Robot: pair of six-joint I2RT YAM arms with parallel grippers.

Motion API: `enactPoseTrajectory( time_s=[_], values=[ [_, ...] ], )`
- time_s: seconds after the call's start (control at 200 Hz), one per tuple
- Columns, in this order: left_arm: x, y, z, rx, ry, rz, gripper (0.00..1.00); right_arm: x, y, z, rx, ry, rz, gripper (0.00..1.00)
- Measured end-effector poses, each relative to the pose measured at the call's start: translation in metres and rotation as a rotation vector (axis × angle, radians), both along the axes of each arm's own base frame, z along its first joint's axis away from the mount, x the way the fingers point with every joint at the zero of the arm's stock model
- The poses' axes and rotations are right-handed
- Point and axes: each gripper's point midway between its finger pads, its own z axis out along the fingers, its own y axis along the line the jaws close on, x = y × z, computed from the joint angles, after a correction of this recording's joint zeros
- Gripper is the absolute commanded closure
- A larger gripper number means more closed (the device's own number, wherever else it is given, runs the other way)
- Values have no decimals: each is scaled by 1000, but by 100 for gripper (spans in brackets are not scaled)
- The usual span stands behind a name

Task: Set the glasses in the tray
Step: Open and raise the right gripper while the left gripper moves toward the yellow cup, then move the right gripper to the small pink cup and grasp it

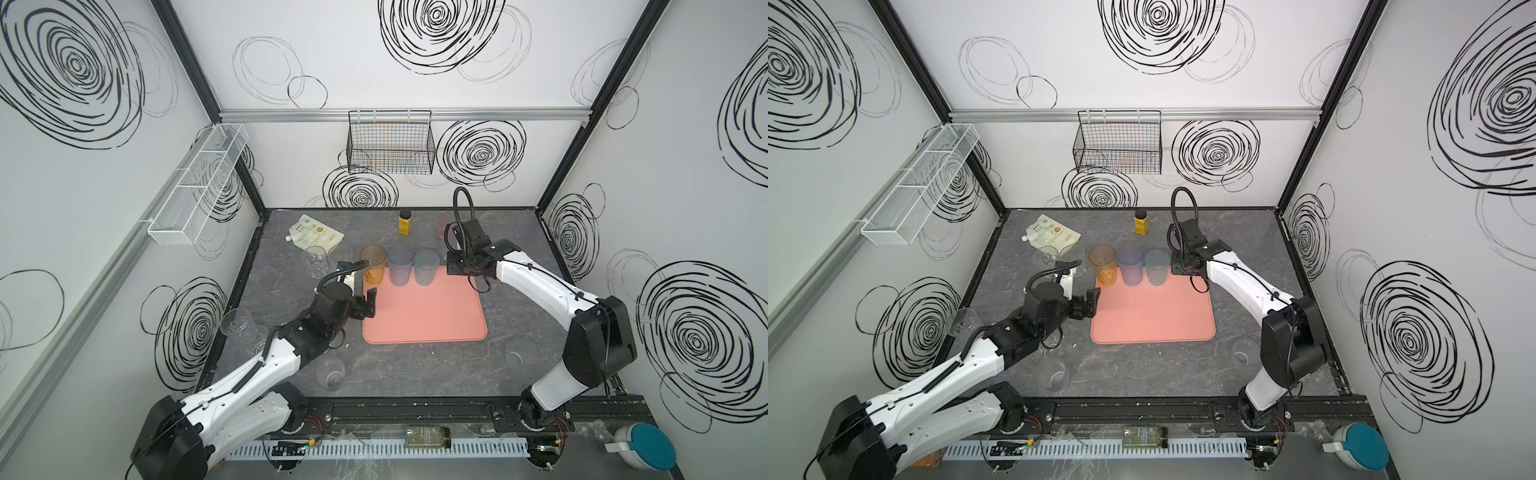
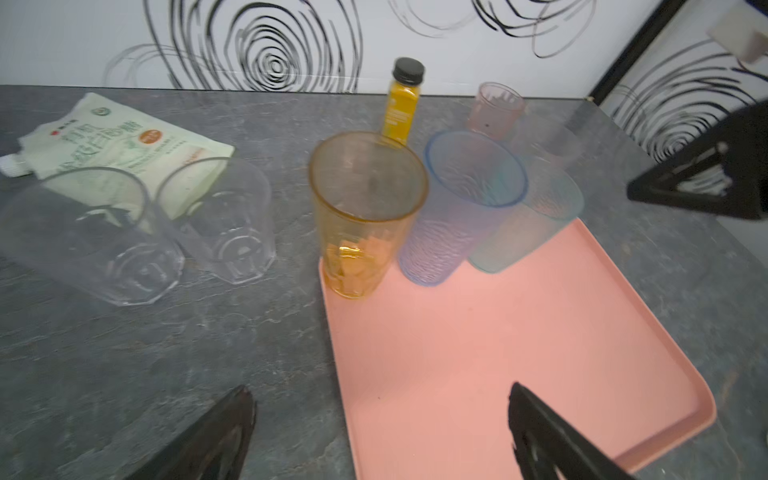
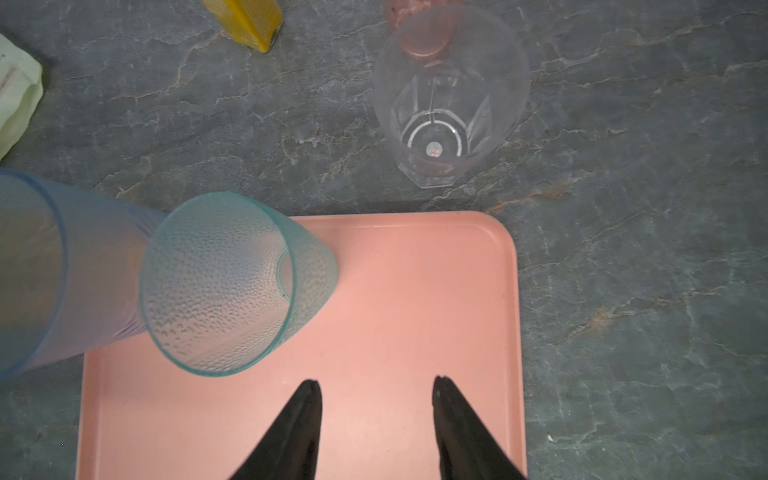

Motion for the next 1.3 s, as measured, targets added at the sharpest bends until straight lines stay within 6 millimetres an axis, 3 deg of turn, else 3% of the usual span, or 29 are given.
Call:
enactPoseTrajectory(
  time_s=[0.15,0.31,0.56,0.74,1.006,1.181,1.301],
  values=[
    [12,33,25,-20,-9,104,2,-1,8,4,16,-7,16,51],
    [7,43,20,-4,28,120,2,5,-2,8,15,-14,-12,50],
    [3,34,13,-29,58,77,1,32,-34,24,30,-70,-88,49],
    [1,32,6,-28,72,64,1,49,-31,39,70,-114,-88,49],
    [2,22,-14,-36,117,20,1,66,-13,29,63,-96,-62,48],
    [3,14,-30,-50,147,-14,2,87,-31,25,40,-113,-116,48],
    [5,10,-38,-45,167,-28,2,119,-49,26,45,-138,-172,48]
  ],
)
